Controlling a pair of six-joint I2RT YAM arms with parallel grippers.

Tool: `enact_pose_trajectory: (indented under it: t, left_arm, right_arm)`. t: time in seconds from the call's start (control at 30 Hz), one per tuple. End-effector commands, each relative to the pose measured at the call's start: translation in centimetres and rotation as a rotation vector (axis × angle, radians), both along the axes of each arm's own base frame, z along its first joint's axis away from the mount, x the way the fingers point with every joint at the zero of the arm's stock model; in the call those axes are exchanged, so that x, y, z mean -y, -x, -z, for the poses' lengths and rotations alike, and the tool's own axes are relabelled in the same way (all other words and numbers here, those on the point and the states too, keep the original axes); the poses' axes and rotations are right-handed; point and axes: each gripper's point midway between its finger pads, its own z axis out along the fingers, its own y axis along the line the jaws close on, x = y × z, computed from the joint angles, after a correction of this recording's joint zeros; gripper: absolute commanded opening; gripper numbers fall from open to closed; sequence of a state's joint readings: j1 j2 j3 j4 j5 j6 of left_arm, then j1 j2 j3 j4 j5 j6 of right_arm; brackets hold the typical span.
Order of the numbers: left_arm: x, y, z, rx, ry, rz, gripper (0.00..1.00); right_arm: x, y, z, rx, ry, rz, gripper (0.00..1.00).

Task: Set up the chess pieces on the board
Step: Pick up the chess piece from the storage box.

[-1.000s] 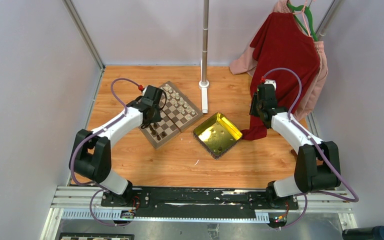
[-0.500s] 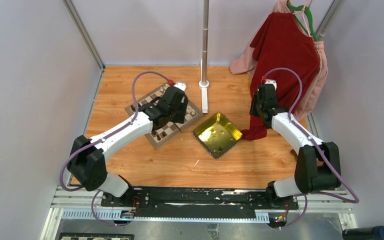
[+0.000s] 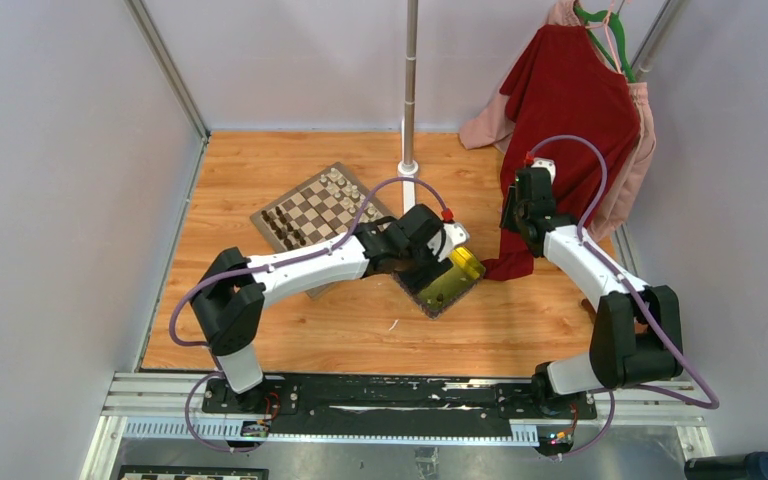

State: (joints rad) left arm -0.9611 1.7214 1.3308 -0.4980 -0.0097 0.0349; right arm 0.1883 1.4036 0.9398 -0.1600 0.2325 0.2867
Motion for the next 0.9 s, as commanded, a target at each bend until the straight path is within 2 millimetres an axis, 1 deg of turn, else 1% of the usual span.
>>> enact_pose_trajectory:
  t: [0.0, 0.17, 0.37, 0.6, 0.87]
  left_arm:
    - [1.8, 2.3, 0.1, -0.053, 0.014, 0.168, 0.56]
    - [2.8, 3.7, 1.2, -0.088, 0.007, 0.225, 0.56]
    - [4.1, 4.1, 2.0, -0.106, 0.015, 0.257, 0.56]
    - [5.4, 3.9, 2.4, -0.106, 0.051, 0.250, 0.56]
    - [6.1, 3.3, 2.9, -0.090, 0.055, 0.236, 0.56]
  right_arm:
    - [1.1, -0.1, -0.5, 0.009, 0.008, 0.053, 0.41]
    - [1.8, -0.6, -0.5, 0.012, 0.014, 0.078, 0.41]
    - [3.2, -1.3, -0.4, 0.021, -0.001, 0.121, 0.41]
    - [5.0, -1.5, -0.2, 0.028, -0.025, 0.166, 0.40]
    - [5.5, -1.8, 0.1, 0.022, -0.036, 0.173, 0.40]
